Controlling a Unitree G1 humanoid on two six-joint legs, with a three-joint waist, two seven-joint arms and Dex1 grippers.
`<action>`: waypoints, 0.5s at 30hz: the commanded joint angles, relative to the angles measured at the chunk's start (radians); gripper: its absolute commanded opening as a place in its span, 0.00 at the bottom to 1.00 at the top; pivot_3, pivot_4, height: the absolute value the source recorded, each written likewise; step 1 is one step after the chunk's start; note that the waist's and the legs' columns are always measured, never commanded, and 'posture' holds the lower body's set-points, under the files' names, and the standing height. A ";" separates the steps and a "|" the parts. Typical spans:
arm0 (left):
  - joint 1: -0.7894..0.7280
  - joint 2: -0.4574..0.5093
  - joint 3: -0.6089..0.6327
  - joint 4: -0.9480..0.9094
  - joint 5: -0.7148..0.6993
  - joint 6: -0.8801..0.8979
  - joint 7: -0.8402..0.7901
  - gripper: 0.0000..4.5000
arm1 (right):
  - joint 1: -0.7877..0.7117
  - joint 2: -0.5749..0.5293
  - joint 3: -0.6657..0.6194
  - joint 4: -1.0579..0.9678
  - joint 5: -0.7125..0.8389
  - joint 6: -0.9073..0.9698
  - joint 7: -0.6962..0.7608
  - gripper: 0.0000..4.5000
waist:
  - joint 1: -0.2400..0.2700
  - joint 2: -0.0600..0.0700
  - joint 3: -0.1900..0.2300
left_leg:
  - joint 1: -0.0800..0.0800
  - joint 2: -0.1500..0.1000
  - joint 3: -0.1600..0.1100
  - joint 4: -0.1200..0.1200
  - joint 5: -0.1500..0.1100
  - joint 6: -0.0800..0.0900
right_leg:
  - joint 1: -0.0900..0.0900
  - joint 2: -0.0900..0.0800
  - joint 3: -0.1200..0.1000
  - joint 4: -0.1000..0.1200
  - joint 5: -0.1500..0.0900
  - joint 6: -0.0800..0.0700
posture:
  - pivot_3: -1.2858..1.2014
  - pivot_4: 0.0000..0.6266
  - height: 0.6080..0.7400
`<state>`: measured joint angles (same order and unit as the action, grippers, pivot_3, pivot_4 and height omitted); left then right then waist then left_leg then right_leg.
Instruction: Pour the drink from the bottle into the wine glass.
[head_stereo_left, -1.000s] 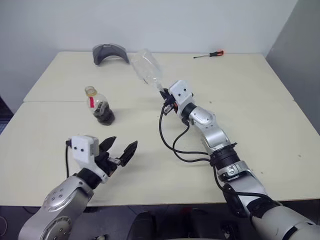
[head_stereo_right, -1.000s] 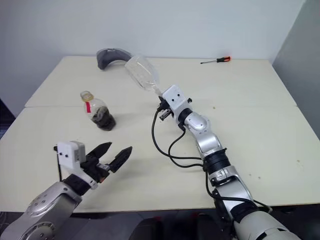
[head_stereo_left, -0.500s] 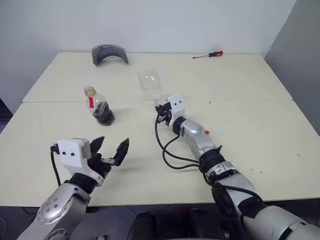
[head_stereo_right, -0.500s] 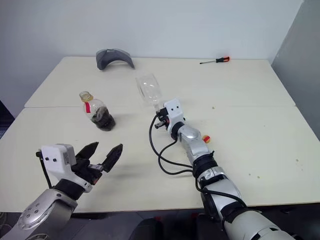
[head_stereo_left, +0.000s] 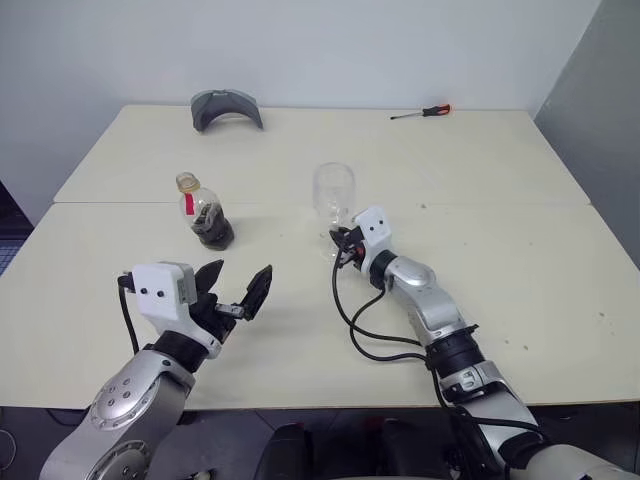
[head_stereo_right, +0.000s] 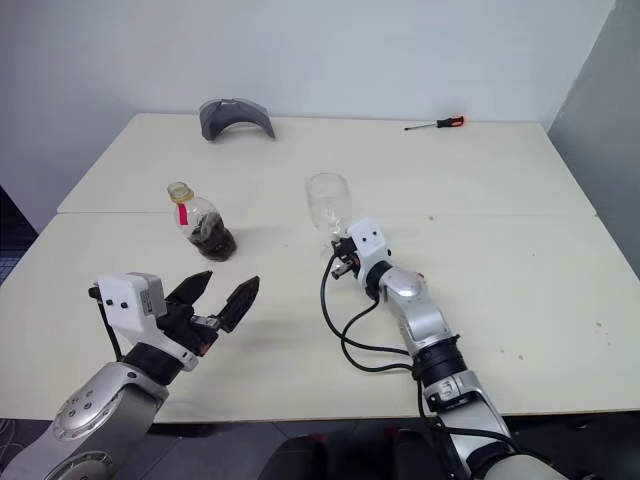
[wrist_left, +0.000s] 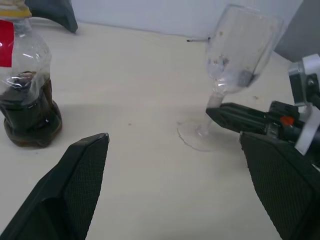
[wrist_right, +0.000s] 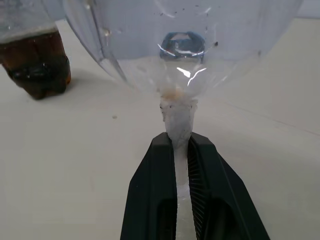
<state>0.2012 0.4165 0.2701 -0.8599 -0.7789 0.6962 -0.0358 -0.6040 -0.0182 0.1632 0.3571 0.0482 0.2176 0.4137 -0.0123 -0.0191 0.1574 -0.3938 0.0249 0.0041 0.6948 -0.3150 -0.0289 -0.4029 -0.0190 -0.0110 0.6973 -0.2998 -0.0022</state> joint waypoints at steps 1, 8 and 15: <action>0.006 0.008 -0.008 -0.021 0.001 -0.007 -0.017 1.00 | 0.024 -0.024 0.011 -0.074 -0.014 0.070 -0.001 0.02 | 0.000 0.000 0.000 | 0.000 0.000 0.000 0.000 0.000 0.000 | 0.000 0.000 0.000 0.000 0.000 0.000 | 0.52 0.24 1.00; 0.010 0.012 0.005 0.018 0.021 -0.033 -0.059 1.00 | -0.008 0.015 0.010 -0.132 0.043 0.130 0.018 0.02 | -0.003 0.000 0.000 | 0.000 0.000 0.000 0.000 0.000 0.000 | -0.001 0.000 0.000 0.000 0.000 0.000 | 0.52 0.24 1.00; 0.030 -0.003 -0.004 0.025 0.045 -0.061 -0.089 1.00 | 0.013 0.029 0.048 -0.186 0.087 0.131 0.097 0.02 | -0.013 0.001 0.001 | -0.001 0.000 0.000 -0.001 0.000 0.001 | -0.002 0.001 0.000 0.000 0.000 0.000 | 0.52 0.24 1.00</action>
<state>0.2227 0.4158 0.2626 -0.8115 -0.7407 0.6619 -0.1123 -0.5849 0.0008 0.2085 0.2296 0.1049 0.3621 0.4867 -0.0248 -0.0186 0.1581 -0.3944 0.0255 0.0041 0.6933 -0.3154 -0.0282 -0.4044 -0.0182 -0.0109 0.6969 -0.2999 -0.0022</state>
